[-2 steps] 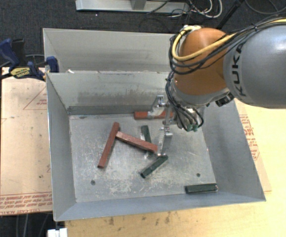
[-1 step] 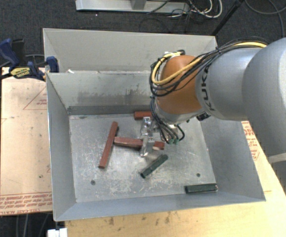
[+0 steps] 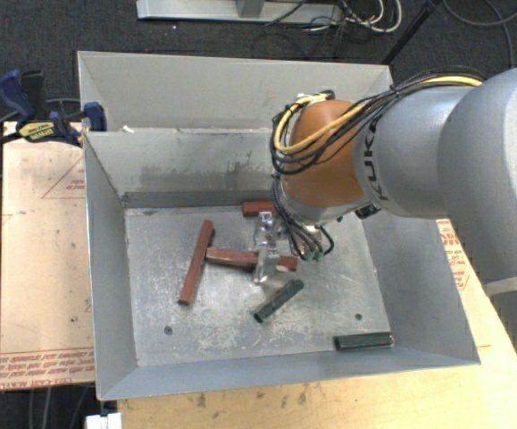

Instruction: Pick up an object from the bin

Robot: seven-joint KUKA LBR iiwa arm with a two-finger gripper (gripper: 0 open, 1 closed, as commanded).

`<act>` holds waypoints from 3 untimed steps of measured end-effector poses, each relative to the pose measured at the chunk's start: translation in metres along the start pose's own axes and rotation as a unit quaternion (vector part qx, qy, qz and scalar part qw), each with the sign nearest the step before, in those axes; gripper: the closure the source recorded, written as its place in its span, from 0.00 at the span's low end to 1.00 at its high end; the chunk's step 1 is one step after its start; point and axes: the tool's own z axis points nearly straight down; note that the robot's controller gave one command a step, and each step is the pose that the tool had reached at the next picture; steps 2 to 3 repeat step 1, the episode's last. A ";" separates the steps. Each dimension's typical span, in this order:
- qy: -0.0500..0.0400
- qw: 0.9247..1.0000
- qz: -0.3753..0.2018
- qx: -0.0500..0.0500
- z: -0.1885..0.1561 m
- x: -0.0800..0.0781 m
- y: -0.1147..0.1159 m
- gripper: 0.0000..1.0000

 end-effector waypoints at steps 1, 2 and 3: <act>0.007 1.000 0.007 0.001 -0.146 -0.011 -0.005 1.00; 0.007 1.000 0.007 0.001 -0.146 -0.011 -0.005 1.00; 0.007 1.000 0.007 0.001 -0.146 -0.011 -0.005 1.00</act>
Offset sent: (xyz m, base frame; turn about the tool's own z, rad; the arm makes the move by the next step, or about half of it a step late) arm 0.0000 0.0000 0.0000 0.0000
